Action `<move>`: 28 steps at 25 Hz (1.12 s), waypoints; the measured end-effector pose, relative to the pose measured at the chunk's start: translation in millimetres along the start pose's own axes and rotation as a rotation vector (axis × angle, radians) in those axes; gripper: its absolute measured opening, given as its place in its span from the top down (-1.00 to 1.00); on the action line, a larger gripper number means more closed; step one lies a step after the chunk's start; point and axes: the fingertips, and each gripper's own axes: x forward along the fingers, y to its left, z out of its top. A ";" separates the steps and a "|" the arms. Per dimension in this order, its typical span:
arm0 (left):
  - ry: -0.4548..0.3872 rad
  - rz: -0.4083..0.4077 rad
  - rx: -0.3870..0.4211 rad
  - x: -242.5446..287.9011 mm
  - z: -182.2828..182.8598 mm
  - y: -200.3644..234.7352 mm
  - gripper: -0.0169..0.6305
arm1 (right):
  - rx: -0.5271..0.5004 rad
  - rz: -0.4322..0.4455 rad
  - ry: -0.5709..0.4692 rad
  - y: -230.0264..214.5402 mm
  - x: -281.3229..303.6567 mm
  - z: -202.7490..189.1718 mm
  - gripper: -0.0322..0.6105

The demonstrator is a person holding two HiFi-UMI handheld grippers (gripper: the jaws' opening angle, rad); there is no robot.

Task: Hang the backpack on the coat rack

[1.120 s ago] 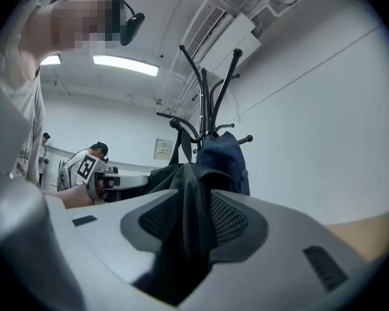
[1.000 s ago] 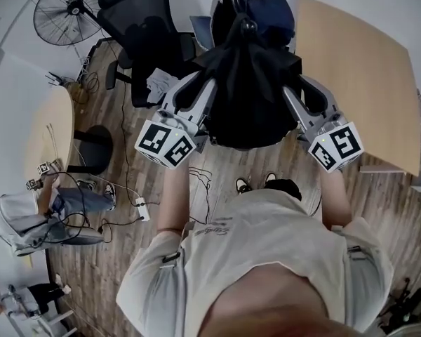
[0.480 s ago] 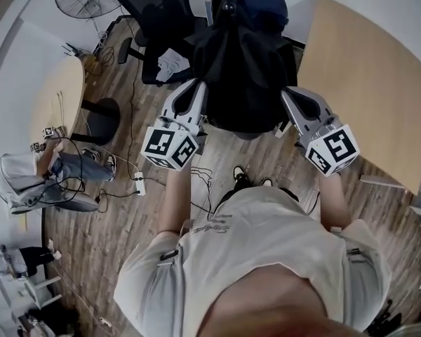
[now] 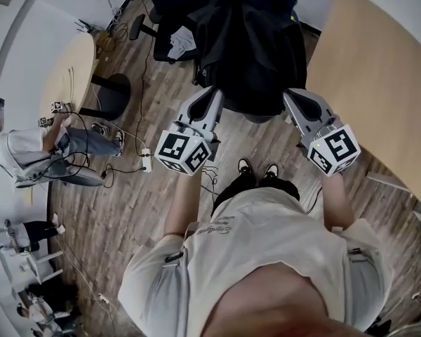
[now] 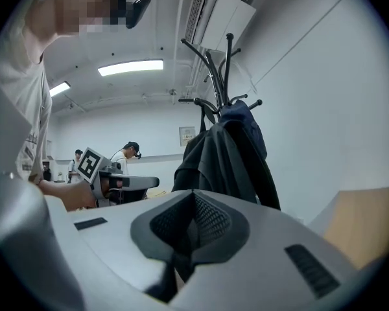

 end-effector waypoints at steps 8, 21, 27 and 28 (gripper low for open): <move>-0.008 -0.104 0.089 -5.4 14.7 -10.4 0.82 | -0.085 -0.099 -0.034 10.5 -8.0 25.3 0.91; -0.005 -0.168 0.015 -18.1 10.1 -12.5 0.82 | -0.138 -0.129 -0.027 32.3 5.5 31.6 0.91; -0.012 -0.194 -0.003 -30.2 8.0 -17.3 0.82 | -0.132 -0.143 -0.023 51.6 0.5 27.6 0.91; -0.013 -0.198 -0.007 -31.2 8.7 -18.9 0.82 | -0.138 -0.140 -0.023 56.1 -1.4 29.1 0.91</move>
